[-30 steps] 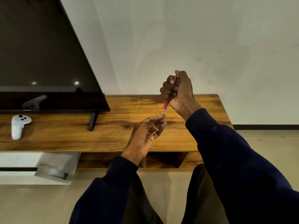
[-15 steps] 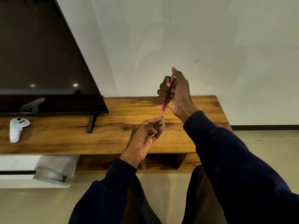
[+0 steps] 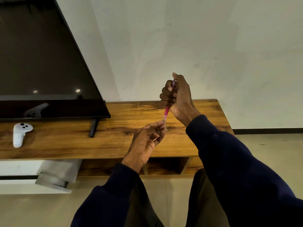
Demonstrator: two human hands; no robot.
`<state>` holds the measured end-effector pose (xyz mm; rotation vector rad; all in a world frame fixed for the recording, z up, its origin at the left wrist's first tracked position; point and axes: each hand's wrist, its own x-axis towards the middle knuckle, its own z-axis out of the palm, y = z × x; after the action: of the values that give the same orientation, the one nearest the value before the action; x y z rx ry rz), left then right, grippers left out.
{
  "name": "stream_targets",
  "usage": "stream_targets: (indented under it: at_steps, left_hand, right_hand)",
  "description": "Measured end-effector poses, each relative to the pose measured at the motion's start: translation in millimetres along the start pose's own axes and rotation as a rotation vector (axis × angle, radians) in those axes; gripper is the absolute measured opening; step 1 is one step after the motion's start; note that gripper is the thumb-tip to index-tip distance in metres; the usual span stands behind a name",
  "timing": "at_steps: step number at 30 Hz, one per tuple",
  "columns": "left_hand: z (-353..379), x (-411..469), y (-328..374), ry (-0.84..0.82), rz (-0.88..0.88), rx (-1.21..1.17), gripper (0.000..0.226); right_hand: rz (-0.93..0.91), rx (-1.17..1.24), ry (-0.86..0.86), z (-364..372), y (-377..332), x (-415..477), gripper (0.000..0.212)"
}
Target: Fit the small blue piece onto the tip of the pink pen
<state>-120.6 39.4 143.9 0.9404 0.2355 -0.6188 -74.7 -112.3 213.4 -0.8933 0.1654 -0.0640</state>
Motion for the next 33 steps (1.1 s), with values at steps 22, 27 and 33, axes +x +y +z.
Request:
stream_targets:
  at_steps: [22,27,33]
  left_hand:
    - [6.4,-4.4,2.6,0.009,-0.053,-0.069,0.038]
    - [4.0,-6.6,2.1,-0.018,-0.054,-0.055,0.037]
    - [3.3,-9.0,-1.6,-0.019,-0.038,-0.037,0.042]
  right_hand:
    - [0.018,-0.021,0.003,-3.9,1.9,-3.8,0.056]
    - [0.014,0.0,0.002,-5.4,1.9,-5.9,0.054]
    - [0.002,0.042,0.051,-6.6,-1.4,-8.5,0.049]
